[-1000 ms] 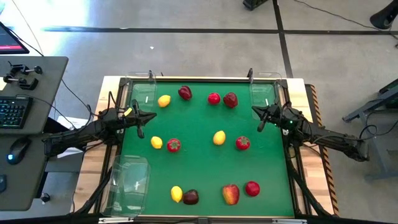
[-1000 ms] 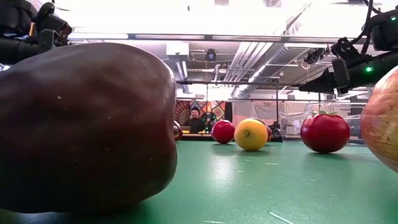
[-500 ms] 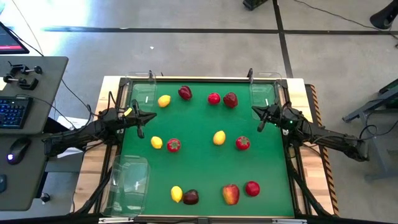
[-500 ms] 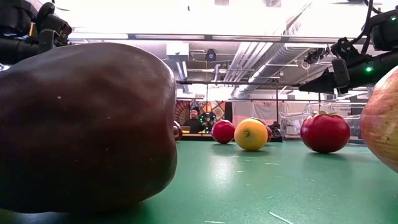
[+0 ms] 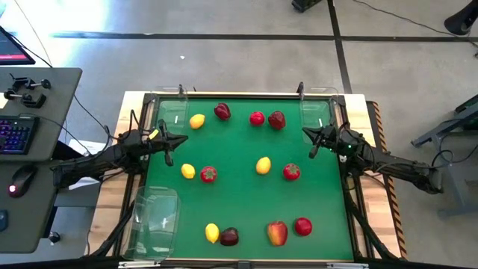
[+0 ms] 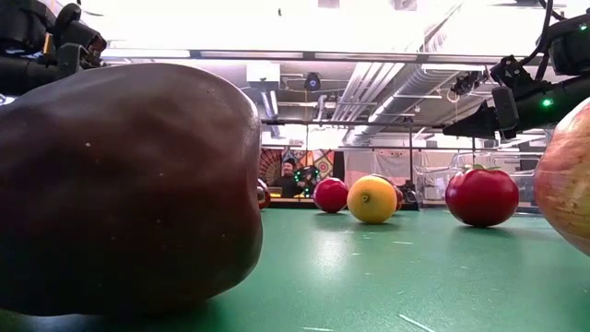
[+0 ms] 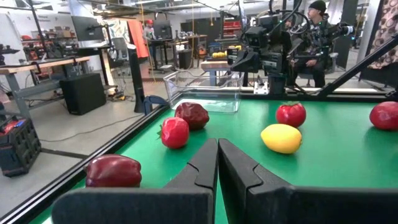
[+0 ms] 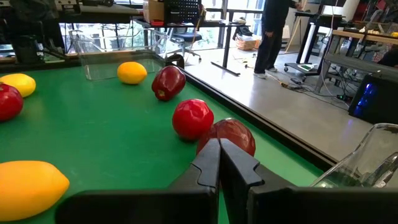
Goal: Sort produce into baskets
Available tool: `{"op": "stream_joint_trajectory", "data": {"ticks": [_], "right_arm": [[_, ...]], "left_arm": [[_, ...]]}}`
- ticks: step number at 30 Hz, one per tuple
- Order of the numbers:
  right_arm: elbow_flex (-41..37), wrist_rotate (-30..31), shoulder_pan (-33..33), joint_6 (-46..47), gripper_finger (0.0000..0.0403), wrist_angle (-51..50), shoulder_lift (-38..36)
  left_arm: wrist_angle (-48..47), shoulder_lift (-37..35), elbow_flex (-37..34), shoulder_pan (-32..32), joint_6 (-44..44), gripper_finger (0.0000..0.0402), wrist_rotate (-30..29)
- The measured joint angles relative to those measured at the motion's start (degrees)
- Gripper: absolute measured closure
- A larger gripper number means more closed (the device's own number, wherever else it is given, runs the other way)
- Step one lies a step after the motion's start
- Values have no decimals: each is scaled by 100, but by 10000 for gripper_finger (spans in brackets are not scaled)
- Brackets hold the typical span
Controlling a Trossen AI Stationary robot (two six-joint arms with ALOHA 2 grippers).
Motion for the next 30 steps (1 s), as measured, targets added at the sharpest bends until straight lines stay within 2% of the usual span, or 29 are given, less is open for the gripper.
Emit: {"op": "stream_joint_trajectory", "data": {"ticks": [30], "right_arm": [[0,0,0,0,402,0,2]], "left_arm": [[58,1,0,0,-9,401,13]]}}
